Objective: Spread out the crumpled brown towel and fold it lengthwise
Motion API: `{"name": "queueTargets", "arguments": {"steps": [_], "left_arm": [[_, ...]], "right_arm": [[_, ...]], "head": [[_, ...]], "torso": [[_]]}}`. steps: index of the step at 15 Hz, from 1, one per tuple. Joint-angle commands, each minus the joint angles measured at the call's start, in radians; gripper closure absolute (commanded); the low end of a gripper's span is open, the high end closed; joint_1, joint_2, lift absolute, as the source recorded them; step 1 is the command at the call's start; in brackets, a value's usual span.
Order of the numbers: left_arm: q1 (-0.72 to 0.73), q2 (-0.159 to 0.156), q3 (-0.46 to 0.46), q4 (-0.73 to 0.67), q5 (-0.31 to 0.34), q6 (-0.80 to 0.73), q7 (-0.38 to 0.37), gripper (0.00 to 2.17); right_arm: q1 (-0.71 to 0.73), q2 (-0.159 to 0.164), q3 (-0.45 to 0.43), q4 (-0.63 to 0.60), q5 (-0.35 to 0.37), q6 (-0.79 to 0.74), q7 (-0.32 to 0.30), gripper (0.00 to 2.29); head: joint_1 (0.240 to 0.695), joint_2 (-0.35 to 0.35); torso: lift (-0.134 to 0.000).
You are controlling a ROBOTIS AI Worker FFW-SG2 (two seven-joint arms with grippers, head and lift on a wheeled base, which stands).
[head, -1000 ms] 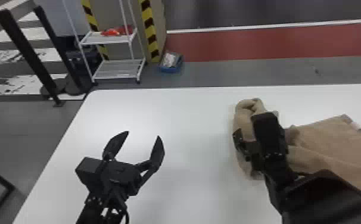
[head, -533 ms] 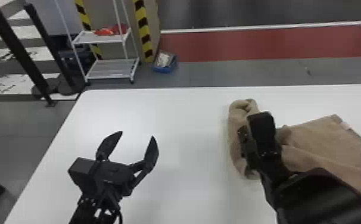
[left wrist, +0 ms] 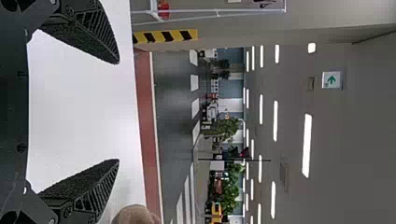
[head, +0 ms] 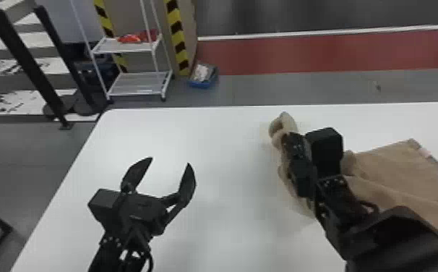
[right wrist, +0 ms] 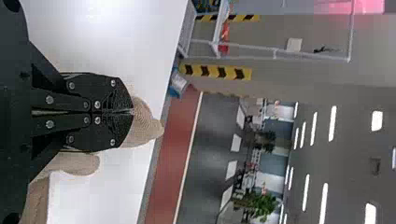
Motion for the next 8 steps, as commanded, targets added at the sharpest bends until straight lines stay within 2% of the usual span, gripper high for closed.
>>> {"name": "queueTargets", "arguments": {"steps": [1, 3, 4, 5, 6, 8], "left_arm": [[-0.004, -0.001, 0.000, 0.002, 0.000, 0.000, 0.003, 0.14], [-0.009, -0.001, 0.000, 0.007, 0.000, 0.000, 0.005, 0.14], [-0.010, -0.001, 0.000, 0.009, 0.000, 0.000, 0.005, 0.14], [-0.012, -0.004, -0.003, 0.010, 0.000, 0.000, 0.005, 0.14], [-0.013, -0.004, -0.008, 0.013, 0.000, 0.000, 0.003, 0.14], [-0.018, -0.004, -0.012, 0.015, -0.002, 0.000, 0.003, 0.14]], "right_arm": [[-0.001, -0.001, 0.009, -0.038, -0.068, -0.011, 0.092, 1.57], [-0.010, 0.001, 0.030, -0.050, -0.120, 0.032, 0.218, 1.57], [-0.024, 0.004, 0.047, -0.049, -0.119, 0.072, 0.282, 1.57], [-0.051, 0.007, 0.081, -0.026, -0.097, 0.149, 0.308, 1.57], [-0.074, 0.010, 0.124, 0.016, -0.051, 0.167, 0.305, 1.57], [-0.093, 0.041, 0.179, 0.099, 0.027, 0.182, 0.302, 1.57]], "head": [[0.695, 0.172], [0.695, 0.222], [0.695, 0.243], [0.695, 0.261], [0.695, 0.279], [0.695, 0.316]], "torso": [[-0.128], [-0.128], [-0.128], [-0.128], [-0.128], [-0.128]]}}
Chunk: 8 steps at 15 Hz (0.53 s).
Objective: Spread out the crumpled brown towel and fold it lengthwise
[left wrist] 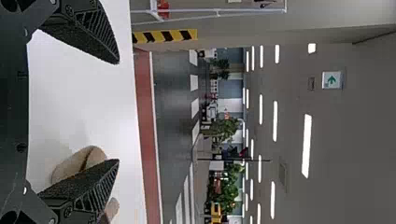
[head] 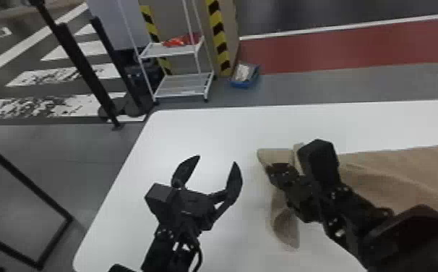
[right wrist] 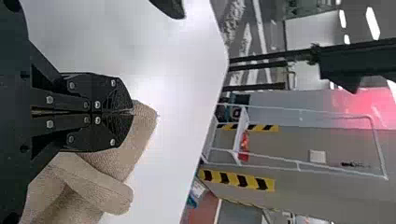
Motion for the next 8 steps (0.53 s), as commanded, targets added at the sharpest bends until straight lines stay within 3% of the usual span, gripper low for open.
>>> {"name": "queueTargets", "arguments": {"steps": [1, 4, 6, 7, 8], "left_arm": [[-0.003, 0.000, -0.004, 0.001, -0.001, 0.000, 0.000, 0.14], [-0.001, 0.001, -0.004, 0.000, -0.001, 0.000, 0.000, 0.14], [-0.001, 0.001, -0.003, 0.001, -0.001, 0.003, 0.000, 0.14], [-0.001, 0.003, -0.004, 0.000, -0.002, 0.003, 0.000, 0.14], [-0.003, 0.003, -0.004, 0.000, -0.002, 0.006, 0.000, 0.14]], "right_arm": [[-0.017, 0.037, 0.051, 0.084, 0.072, 0.007, -0.004, 1.57], [-0.033, 0.054, 0.073, 0.123, 0.112, -0.002, -0.041, 1.47], [-0.029, 0.043, 0.071, 0.123, 0.115, -0.054, -0.081, 0.29], [-0.013, 0.042, 0.056, 0.113, 0.117, -0.076, -0.093, 0.00], [0.004, 0.034, 0.039, 0.093, 0.117, -0.106, -0.098, 0.00]], "head": [[0.695, 0.324], [0.695, 0.349], [0.695, 0.350], [0.695, 0.347], [0.695, 0.344]], "torso": [[-0.128], [-0.128], [-0.128], [-0.128], [-0.128]]}}
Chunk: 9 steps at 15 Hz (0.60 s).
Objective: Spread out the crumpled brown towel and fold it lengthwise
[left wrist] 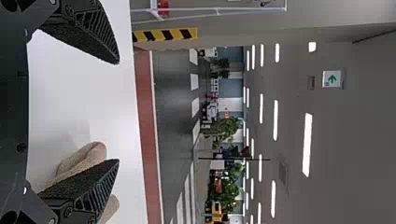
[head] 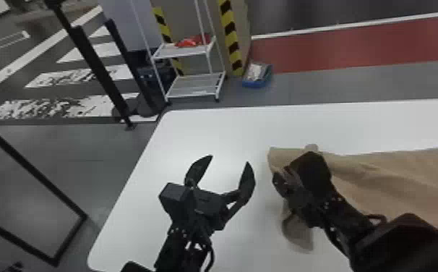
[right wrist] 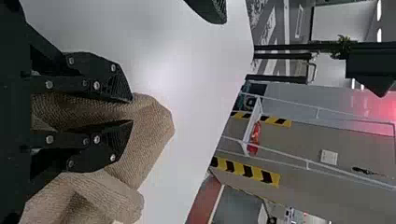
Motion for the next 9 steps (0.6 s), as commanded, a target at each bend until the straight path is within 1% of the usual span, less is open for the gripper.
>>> {"name": "queueTargets", "arguments": {"steps": [1, 2, 3, 5, 6, 7, 8, 9], "left_arm": [[-0.002, 0.000, -0.001, 0.000, 0.000, 0.003, 0.002, 0.14], [-0.004, 0.002, -0.001, 0.000, 0.000, 0.006, 0.003, 0.14], [-0.006, 0.002, -0.001, 0.000, 0.000, 0.009, 0.003, 0.14], [-0.007, 0.002, -0.001, 0.000, 0.000, 0.009, 0.003, 0.14], [-0.007, 0.003, -0.001, 0.001, 0.000, 0.009, 0.005, 0.14], [-0.007, 0.005, -0.001, 0.001, 0.000, 0.009, 0.008, 0.14], [-0.007, 0.006, 0.001, 0.003, 0.001, 0.009, 0.009, 0.14], [-0.007, 0.006, 0.002, 0.004, 0.003, 0.009, 0.014, 0.14]], "right_arm": [[0.041, -0.021, -0.045, -0.054, -0.001, -0.060, -0.010, 0.01], [0.062, -0.032, -0.075, -0.094, -0.010, -0.079, -0.010, 0.02], [0.079, -0.052, -0.112, -0.130, -0.031, -0.088, -0.010, 0.03], [0.130, -0.103, -0.200, -0.236, -0.084, -0.088, -0.010, 0.05], [0.164, -0.133, -0.250, -0.275, -0.103, -0.085, -0.010, 0.05], [0.196, -0.158, -0.301, -0.305, -0.143, -0.088, -0.010, 0.05], [0.237, -0.192, -0.358, -0.331, -0.182, -0.106, -0.010, 0.05], [0.280, -0.219, -0.416, -0.347, -0.235, -0.152, -0.009, 0.05]], "head": [[0.695, 0.339], [0.695, 0.326], [0.695, 0.318], [0.695, 0.289], [0.695, 0.274], [0.695, 0.252], [0.695, 0.202], [0.695, 0.175]], "torso": [[-0.128], [-0.128], [-0.128], [-0.128], [-0.128], [-0.128], [-0.128], [-0.128]]}}
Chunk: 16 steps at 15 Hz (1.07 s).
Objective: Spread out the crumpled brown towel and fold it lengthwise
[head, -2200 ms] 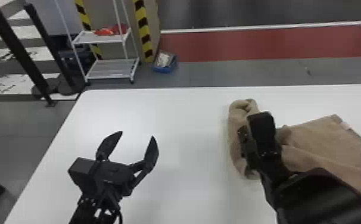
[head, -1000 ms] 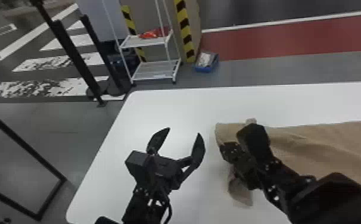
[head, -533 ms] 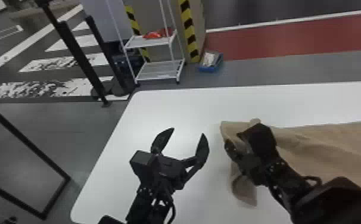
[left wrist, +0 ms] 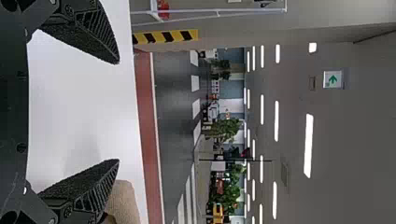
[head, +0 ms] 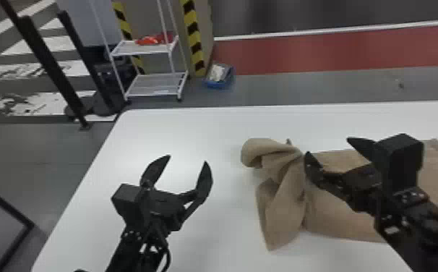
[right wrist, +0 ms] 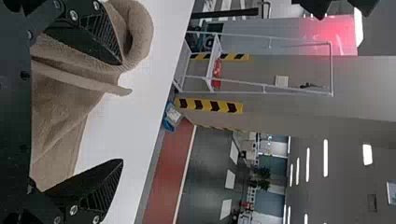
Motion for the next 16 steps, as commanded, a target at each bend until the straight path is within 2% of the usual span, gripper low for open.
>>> {"name": "queueTargets", "arguments": {"steps": [1, 2, 5, 7, 10, 13, 16], "left_arm": [[0.000, 0.001, 0.002, 0.005, 0.000, 0.000, 0.003, 0.14], [-0.005, -0.005, -0.001, 0.010, -0.002, 0.000, 0.003, 0.14], [-0.021, -0.008, -0.030, 0.007, -0.015, 0.015, 0.003, 0.14], [-0.012, -0.007, -0.030, -0.002, -0.020, 0.015, 0.006, 0.14], [0.017, -0.001, -0.018, -0.010, -0.018, 0.000, 0.010, 0.14], [0.049, 0.006, -0.014, -0.013, -0.005, -0.031, 0.015, 0.14], [0.094, 0.009, -0.009, -0.002, -0.005, -0.110, 0.086, 0.14]], "right_arm": [[0.081, -0.057, -0.116, -0.031, -0.112, -0.080, 0.013, 0.05], [0.092, -0.066, -0.134, -0.031, -0.129, -0.087, 0.021, 0.05], [0.116, -0.065, -0.145, -0.048, -0.129, -0.126, 0.021, 0.05], [0.147, -0.074, -0.168, -0.066, -0.116, -0.126, 0.019, 0.05], [0.216, -0.105, -0.260, -0.083, -0.139, -0.133, 0.019, 0.06], [0.314, -0.135, -0.352, -0.117, -0.178, -0.169, 0.030, 0.06], [0.419, -0.146, -0.447, -0.155, -0.213, -0.148, 0.025, 0.07]], "head": [[0.695, 0.152], [0.695, 0.127], [0.695, 0.062], [0.695, 0.047], [0.695, 0.030], [0.695, -0.019], [0.695, -0.057]], "torso": [[-0.128], [-0.128], [-0.128], [-0.128], [-0.128], [-0.128], [-0.128]]}}
